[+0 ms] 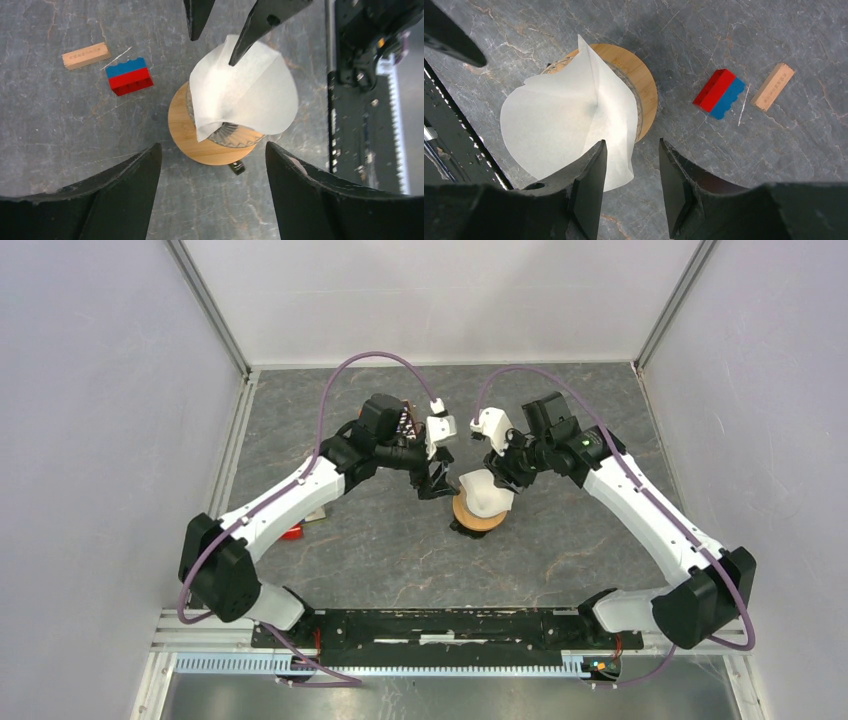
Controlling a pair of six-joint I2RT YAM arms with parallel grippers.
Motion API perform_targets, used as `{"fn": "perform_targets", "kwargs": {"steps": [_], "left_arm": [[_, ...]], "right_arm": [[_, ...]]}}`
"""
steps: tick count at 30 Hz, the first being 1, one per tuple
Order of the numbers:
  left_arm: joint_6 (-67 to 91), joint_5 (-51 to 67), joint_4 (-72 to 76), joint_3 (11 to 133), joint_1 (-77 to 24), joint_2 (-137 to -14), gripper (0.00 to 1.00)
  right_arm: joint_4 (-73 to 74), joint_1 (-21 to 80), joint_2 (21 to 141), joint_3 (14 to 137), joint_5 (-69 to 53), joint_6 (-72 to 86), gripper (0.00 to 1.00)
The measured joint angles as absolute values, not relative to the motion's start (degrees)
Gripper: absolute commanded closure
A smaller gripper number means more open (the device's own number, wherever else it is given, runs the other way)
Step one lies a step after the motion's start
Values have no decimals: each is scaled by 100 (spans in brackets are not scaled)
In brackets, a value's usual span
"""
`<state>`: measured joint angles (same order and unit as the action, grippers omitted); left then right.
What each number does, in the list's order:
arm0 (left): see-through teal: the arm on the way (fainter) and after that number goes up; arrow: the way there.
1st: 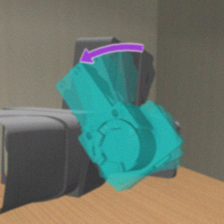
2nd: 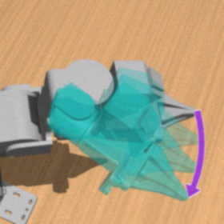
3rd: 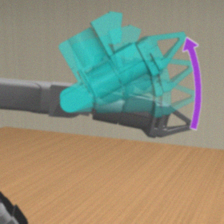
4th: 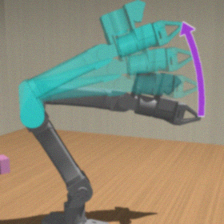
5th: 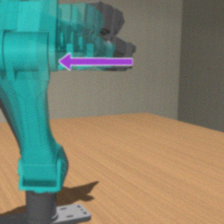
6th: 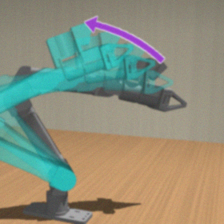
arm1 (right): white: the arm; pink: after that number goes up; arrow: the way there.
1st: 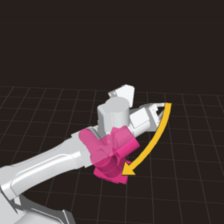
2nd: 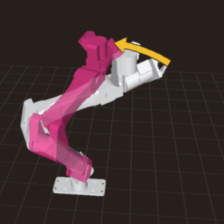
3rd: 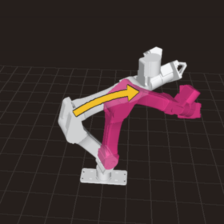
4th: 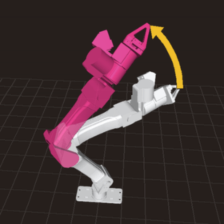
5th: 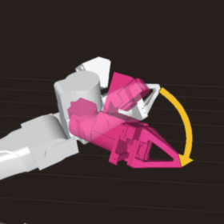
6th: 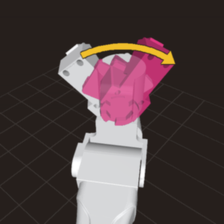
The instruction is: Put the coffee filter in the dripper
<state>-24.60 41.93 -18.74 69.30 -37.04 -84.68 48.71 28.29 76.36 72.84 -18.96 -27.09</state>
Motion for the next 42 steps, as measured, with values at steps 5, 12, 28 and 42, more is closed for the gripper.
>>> {"fn": "perform_targets", "kwargs": {"steps": [5,12,28,42], "left_arm": [[-1138,4064,-1481,6860,-3736,-8265,17],[-49,3465,-1326,6862,-4136,-8385,16],[-303,2226,-1361,6849,-4477,-8499,16],[-819,1929,-1444,6646,-4523,-8567,16]], "right_arm": [[4871,2749,7498,7284,-1953,-2714,49],[4853,2563,7249,7214,-2117,-2720,49],[4744,2351,7122,6681,-2401,-2735,49],[4716,2329,7260,6681,-2460,-2733,50]]}}
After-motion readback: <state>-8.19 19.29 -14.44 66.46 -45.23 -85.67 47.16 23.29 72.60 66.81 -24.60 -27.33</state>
